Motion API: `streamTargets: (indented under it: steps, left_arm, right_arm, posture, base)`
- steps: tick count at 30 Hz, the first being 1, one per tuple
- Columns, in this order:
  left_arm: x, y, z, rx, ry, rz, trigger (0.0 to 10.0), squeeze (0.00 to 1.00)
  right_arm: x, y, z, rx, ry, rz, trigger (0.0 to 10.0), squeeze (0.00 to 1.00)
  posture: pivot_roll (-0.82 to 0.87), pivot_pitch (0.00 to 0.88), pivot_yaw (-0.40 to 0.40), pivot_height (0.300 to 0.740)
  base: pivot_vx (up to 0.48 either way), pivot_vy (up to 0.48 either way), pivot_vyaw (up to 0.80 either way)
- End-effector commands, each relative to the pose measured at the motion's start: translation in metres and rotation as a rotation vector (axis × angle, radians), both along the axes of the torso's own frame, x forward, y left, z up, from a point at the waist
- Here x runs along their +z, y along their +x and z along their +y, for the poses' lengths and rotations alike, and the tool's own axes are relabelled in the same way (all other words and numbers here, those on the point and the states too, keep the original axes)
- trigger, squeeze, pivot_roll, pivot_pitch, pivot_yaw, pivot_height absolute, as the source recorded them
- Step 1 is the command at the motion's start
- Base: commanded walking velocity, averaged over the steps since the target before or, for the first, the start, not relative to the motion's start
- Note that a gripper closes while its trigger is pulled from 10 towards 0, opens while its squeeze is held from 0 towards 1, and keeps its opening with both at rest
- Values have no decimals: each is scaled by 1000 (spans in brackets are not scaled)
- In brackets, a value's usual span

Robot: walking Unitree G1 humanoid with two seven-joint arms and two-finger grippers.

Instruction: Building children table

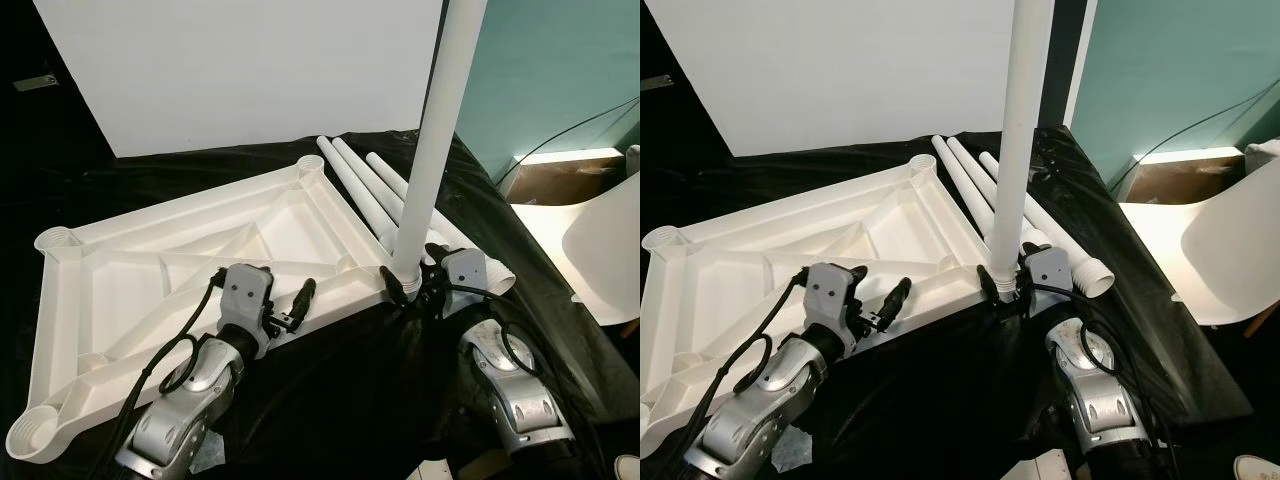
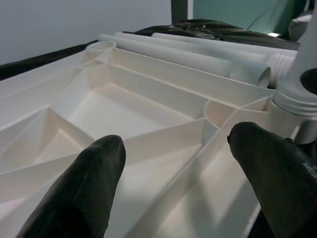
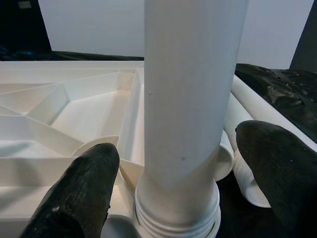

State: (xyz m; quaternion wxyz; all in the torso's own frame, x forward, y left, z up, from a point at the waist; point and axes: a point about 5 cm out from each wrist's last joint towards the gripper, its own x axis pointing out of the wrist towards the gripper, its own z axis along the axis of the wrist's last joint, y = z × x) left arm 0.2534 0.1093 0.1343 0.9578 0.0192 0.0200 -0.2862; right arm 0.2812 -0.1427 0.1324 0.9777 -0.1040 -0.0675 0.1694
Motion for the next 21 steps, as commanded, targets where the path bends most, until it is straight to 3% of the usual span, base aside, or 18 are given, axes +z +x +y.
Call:
streamTargets:
  steps: [1,3,12,16,21]
  left_arm:
    - [-5,-27,-20,-722,19,66,10000,0]
    - [-5,-29,-23,-789,19,99,10000,0]
    - [-14,-34,-26,-873,42,182,10000,0]
    - [-17,-26,-28,-825,48,170,10000,0]
    - [-5,-7,-27,-714,0,62,10000,0]
  right_arm:
    - [0,2,-1,-7,-8,-5,10000,0]
    - [1,4,0,-10,-8,-8,10000,0]
    - [0,4,1,-15,-6,-10,10000,0]
    - [0,3,2,-18,-4,-10,10000,0]
    - [-1,3,2,-20,-2,-9,10000,0]
  posture:
    - [-20,0,33,740]
    - [-22,0,35,740]
    - [-30,0,40,740]
    - [-33,0,41,740]
    - [-33,0,41,740]
  base:
    - [0,0,0]
    - [0,0,0]
    - [0,0,0]
    - [0,0,0]
    - [0,0,0]
